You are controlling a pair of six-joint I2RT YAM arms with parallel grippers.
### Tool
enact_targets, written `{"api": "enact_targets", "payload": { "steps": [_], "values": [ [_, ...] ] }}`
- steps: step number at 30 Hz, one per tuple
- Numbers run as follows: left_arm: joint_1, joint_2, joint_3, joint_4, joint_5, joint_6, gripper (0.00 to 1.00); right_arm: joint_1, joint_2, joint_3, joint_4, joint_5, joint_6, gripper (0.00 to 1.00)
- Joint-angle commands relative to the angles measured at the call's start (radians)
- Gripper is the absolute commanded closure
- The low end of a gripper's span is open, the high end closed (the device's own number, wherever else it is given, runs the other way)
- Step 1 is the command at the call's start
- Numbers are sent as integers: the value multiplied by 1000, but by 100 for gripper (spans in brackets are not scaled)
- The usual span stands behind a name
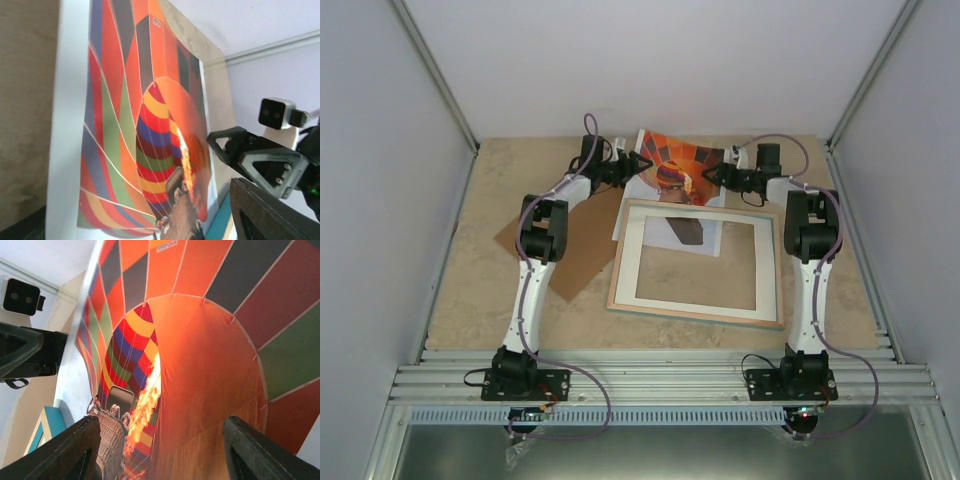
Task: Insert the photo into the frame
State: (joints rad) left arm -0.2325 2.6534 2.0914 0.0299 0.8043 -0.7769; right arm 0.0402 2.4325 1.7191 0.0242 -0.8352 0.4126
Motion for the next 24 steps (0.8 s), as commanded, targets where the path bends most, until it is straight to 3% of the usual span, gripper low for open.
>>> {"api": "enact_targets", "payload": {
  "steps": [1,8,11,17,21,24],
  "values": [
    [-17,-62,-34,95,105,32,24,-8,19,9,26,-8,7,33],
    [-17,-59,-32,77,138,61,35,-7,43,34,26,-10,12,35],
    [-16,-66,-29,66,103,83,53,-8,26,22,36,-24,11,35],
    [-13,-130,-28,16,-32,181,69,-11,-55,2,29,-49,-56,30],
    [-9,-152,20,-60,-95,251,99,-25,-134,-1,-11,-78,-125,20],
    [0,-171,46,-78,-95,270,100,-29,-204,-1,-73,-83,-183,17]
  ]
}}
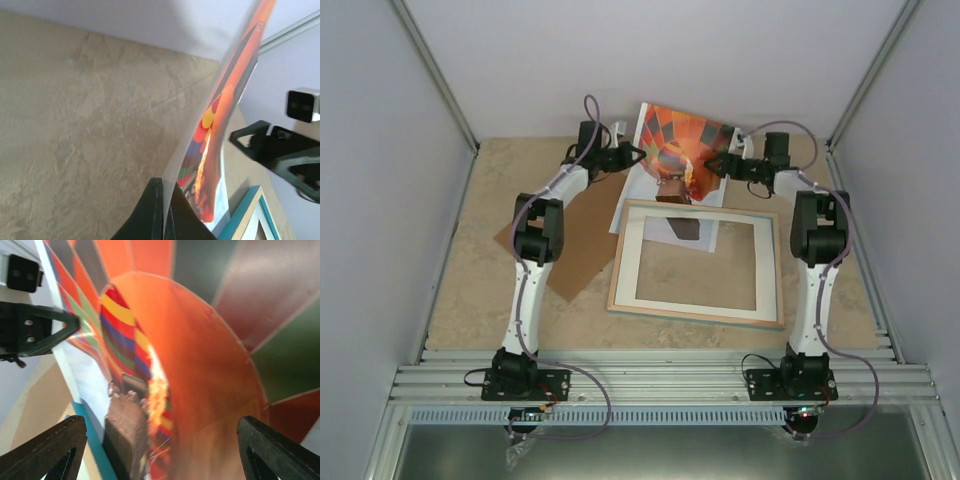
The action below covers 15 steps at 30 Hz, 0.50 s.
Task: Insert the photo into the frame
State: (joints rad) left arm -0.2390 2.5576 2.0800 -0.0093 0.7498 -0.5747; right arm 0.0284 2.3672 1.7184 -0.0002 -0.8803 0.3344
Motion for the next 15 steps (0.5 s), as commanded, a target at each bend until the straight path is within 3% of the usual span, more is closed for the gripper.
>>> {"api": "enact_targets", "payload": {
  "steps": [1,8,15],
  "values": [
    [10,-83,66,-41,-36,69,100,-31,-172,-2,-69,-35,-130,15],
    [30,-234,80,-84,-112,180,100,-93,-373,-17,-242,-8,-285,5],
    [19,-445,79,-261,-270,490,100,-164,-606,-96,-379,5,-328,2]
  ]
}}
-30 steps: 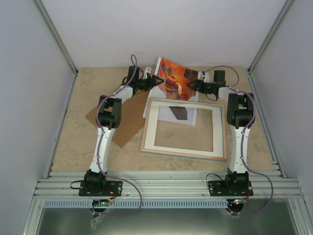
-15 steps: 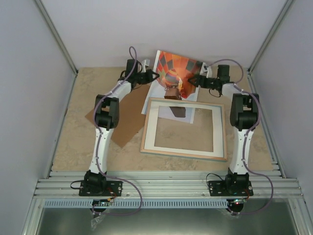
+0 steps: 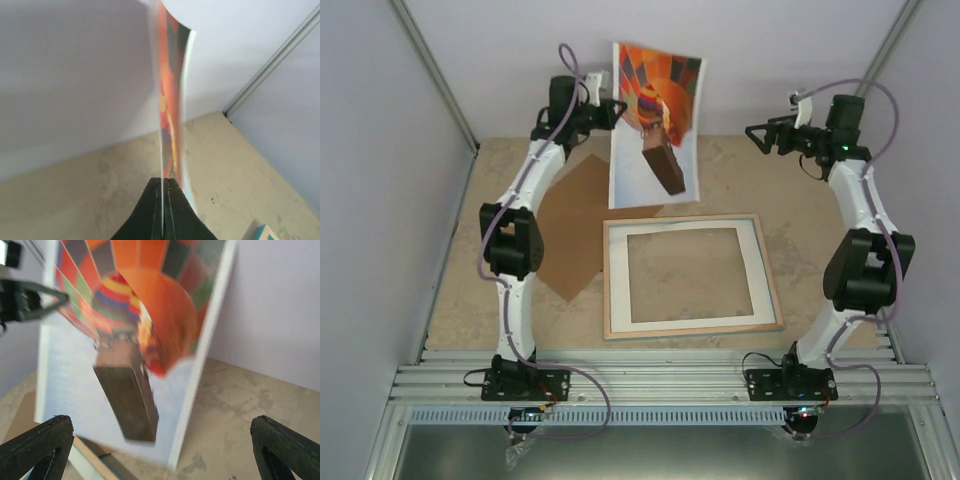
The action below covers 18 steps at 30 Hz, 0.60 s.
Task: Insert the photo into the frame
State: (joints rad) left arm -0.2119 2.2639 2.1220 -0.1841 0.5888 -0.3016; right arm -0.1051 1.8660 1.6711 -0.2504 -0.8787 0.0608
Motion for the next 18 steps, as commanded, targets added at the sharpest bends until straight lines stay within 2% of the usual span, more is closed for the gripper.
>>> {"api": "enact_targets", "payload": {
  "steps": [1,6,10,13,16,18],
  "values": [
    [-13,-177,26,-111,-129,257,100,-42,-132,-64,-142,1,-52,2],
    [-79,-325,-82,-206,-258,503,100,-93,-246,-148,-219,-49,13,2],
    [-200,-461,-253,-232,-506,713,100,-164,-303,-257,-285,-140,31,2],
    [-328,-553,-427,-242,-740,840,100,-214,-318,-367,-350,-208,37,2],
    [-505,-630,-640,-240,-904,908,100,-223,-324,-516,-383,-260,76,2],
    [-609,-650,-754,-235,-982,908,100,-238,-359,-631,-322,-288,143,2]
  ]
}}
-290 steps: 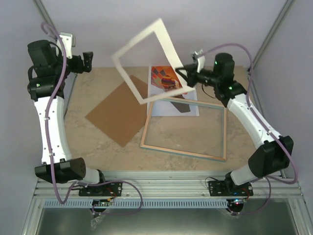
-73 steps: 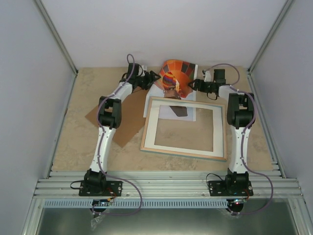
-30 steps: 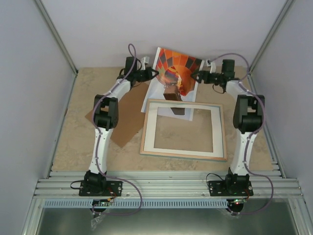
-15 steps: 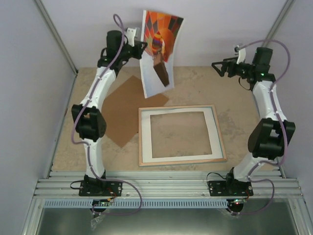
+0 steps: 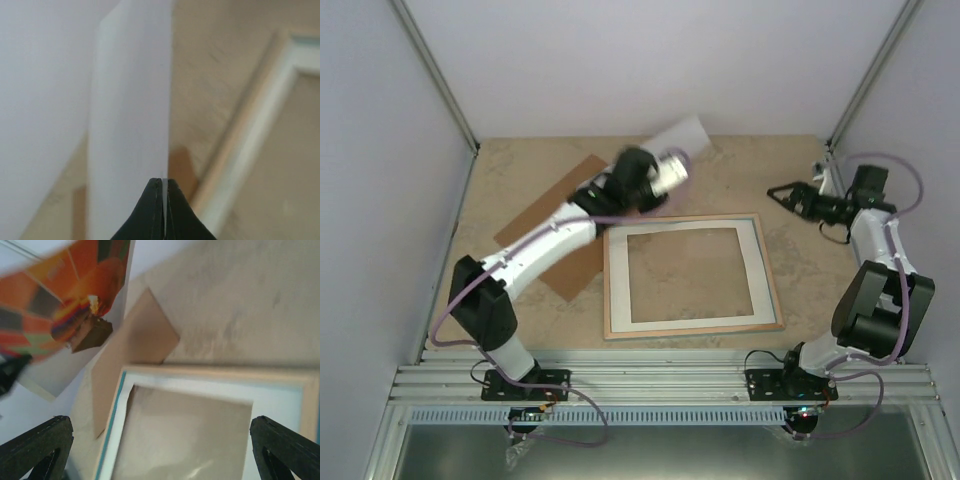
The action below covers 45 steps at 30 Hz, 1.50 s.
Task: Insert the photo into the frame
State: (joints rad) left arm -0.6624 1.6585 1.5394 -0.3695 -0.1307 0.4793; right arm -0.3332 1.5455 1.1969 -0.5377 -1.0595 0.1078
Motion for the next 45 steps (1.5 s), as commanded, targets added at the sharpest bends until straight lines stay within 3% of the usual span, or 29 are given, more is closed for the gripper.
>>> {"api": "enact_targets", "payload": {
  "steps": [1,7,14,21,32,39,45],
  "values": [
    [-199,-46,-211,-53,-275,110,100,-18,-64,-200,7,-101,133,2],
    [-258,33,-203,-136,-135,-77,100,-18,-93,-352,90,-45,197,2],
    [-265,73,-218,-103,-3,-163,100,1,-94,-471,176,1,263,2],
    [-300,51,-277,-56,47,-182,100,59,-1,-434,198,-20,312,2],
    [-360,45,-344,0,75,-235,100,102,140,-367,204,-37,313,11],
    [-371,39,-348,17,78,-244,100,161,167,-370,221,-21,323,19],
    [-381,20,-357,16,108,-239,100,190,195,-327,207,-26,306,39]
  ]
}}
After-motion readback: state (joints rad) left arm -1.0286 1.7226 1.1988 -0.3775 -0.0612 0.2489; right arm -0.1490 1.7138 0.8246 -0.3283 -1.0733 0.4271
